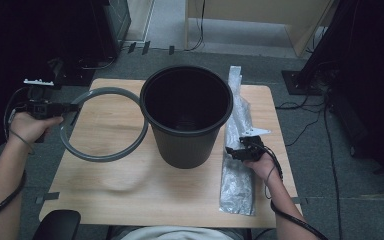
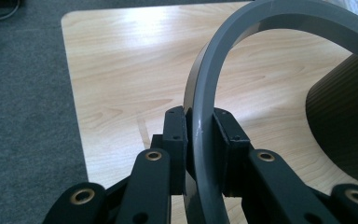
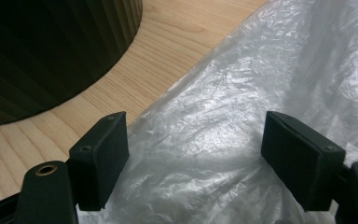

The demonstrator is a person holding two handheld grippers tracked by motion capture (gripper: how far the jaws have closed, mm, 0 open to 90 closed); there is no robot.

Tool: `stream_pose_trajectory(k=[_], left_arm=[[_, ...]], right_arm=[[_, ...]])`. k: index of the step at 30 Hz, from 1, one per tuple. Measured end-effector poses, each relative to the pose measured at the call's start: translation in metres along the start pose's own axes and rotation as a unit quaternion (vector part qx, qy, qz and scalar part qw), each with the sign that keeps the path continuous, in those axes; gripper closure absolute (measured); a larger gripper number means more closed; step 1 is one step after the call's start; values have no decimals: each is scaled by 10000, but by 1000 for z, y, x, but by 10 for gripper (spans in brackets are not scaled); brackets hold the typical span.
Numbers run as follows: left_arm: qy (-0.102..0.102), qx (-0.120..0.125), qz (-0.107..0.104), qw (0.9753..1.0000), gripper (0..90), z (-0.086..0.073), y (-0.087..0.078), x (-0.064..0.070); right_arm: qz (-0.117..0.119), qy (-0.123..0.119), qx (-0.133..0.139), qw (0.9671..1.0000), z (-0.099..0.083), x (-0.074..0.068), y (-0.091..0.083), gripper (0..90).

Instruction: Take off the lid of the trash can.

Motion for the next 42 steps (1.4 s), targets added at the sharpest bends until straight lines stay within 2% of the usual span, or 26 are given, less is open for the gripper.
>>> stream_pose_trajectory(k=[8,17,20,24,31,42], left_arm=[[-113,-3,-3,9999,768,-14,9,-3],[-155,-37,-7,9999,768,-29,21,-1],[-149,-57,-10,9999,768,-34,26,1],[-210,-67,-27,9998,768,-41,30,-1],[-266,-102,-27,9996,768,-55,36,-4],[-473,-11,-57,9989,768,-80,48,-10]], right_arm=[[4,-89,-87,9999,1,1,1,217],[40,-159,-17,9999,8,0,1,230],[64,-153,-103,9998,8,2,1,198],[132,-230,-231,9994,7,3,0,215],[124,-105,-115,9998,11,6,-3,200],[72,-33,-27,10000,13,11,-3,166]])
Point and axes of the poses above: each handheld gripper's, and its own axes: y roughly forward along the jaws, z roughly out of its top, x roughly to its right, the point moved 7 cm from there along y, roughly forward along the jaws, and after that the axes turned 12 degrees about x, right-handed, at the moved point
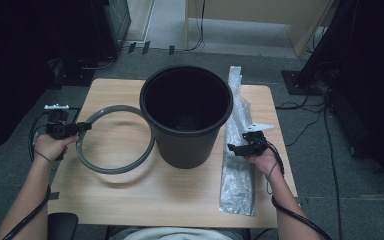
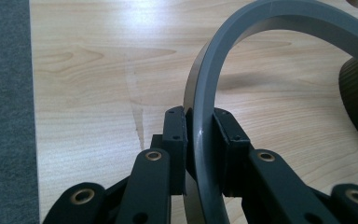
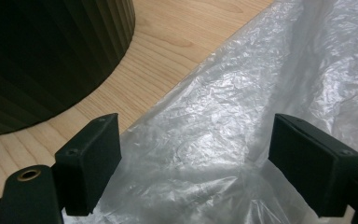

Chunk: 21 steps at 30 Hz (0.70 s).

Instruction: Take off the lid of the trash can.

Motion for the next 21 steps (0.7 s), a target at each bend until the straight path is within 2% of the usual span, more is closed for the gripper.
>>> stream_pose_trajectory(k=[3,4,7,10,15,21], left_arm=[[-20,1,24,10000,768,-3,1,-1],[67,-2,76,9999,768,-4,0,-1],[108,1,116,9999,768,-5,0,-1],[95,-16,115,9999,768,-9,1,-3],[94,-9,112,9999,767,-11,3,-3],[154,-180,129,9996,766,-23,9,-1]], right_arm=[[-18,14,-9,10000,0,0,0,167],[-46,19,-23,10000,-1,0,0,167],[-49,21,-39,10000,-2,0,1,167],[-37,-7,-105,9999,-5,0,1,168],[-60,-12,-65,10000,-4,2,0,168],[-161,-37,18,9999,-3,9,-1,169]])
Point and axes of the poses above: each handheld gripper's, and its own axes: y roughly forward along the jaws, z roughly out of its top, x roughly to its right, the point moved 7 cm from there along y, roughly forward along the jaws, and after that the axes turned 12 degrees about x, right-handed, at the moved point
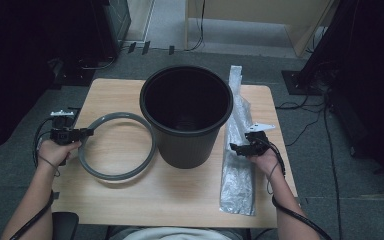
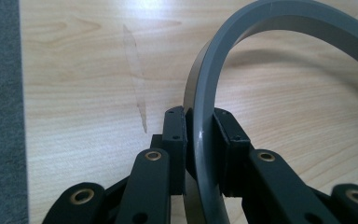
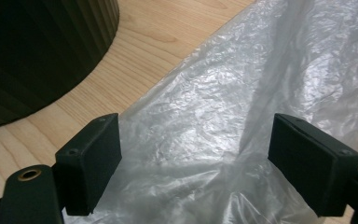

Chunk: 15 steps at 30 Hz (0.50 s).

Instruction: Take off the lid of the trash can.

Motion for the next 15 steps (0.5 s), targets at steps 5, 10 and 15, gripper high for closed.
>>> stream_pose_trajectory(k=[5,10,15], left_arm=[[61,-9,10,10000,763,-3,5,1],[16,-13,31,10000,761,-7,9,0],[10,-9,63,10000,759,-10,12,-1]], right_arm=[[-33,22,29,10000,1,5,-1,169],[-58,20,104,9999,3,8,-2,169],[-138,39,176,9997,7,11,-6,171]])
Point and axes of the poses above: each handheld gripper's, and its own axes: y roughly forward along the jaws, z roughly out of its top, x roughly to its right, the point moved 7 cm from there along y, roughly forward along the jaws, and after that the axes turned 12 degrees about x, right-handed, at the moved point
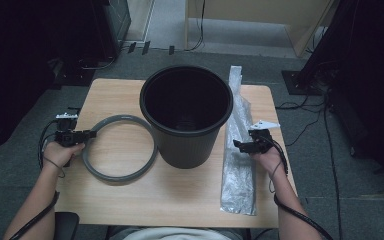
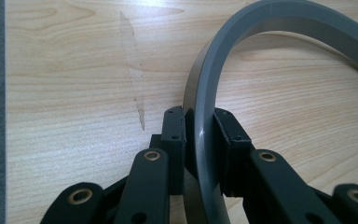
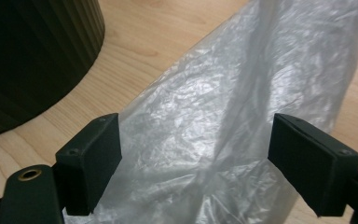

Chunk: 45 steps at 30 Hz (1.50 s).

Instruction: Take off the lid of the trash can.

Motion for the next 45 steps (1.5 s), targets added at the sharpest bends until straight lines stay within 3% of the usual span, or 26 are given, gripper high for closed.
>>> stream_pose_trajectory(k=[10,16,22,26,35,37,39,45], left_arm=[[10,-85,22,10000,753,-8,7,-4],[-10,-10,-22,10000,742,-9,7,-5],[-95,15,-66,9999,724,-9,6,-6],[-46,53,-86,9999,667,-9,6,-6],[74,132,-66,9999,584,-6,3,-4],[75,234,-60,9997,551,-2,2,-3],[6,329,-113,9994,529,1,0,-1],[-36,380,-117,9992,482,2,-2,0]], right_arm=[[-235,96,88,9996,-4,17,-1,186],[-331,204,65,9992,-9,27,-3,188],[-221,178,-159,9995,-20,26,2,187],[-217,197,-130,9995,-20,26,2,186],[-280,-38,-95,9996,-23,23,3,172],[-259,-70,-88,9996,-23,22,3,192],[-177,-117,-36,9998,-23,20,2,268],[-221,-76,-1,9997,-22,19,2,320]])
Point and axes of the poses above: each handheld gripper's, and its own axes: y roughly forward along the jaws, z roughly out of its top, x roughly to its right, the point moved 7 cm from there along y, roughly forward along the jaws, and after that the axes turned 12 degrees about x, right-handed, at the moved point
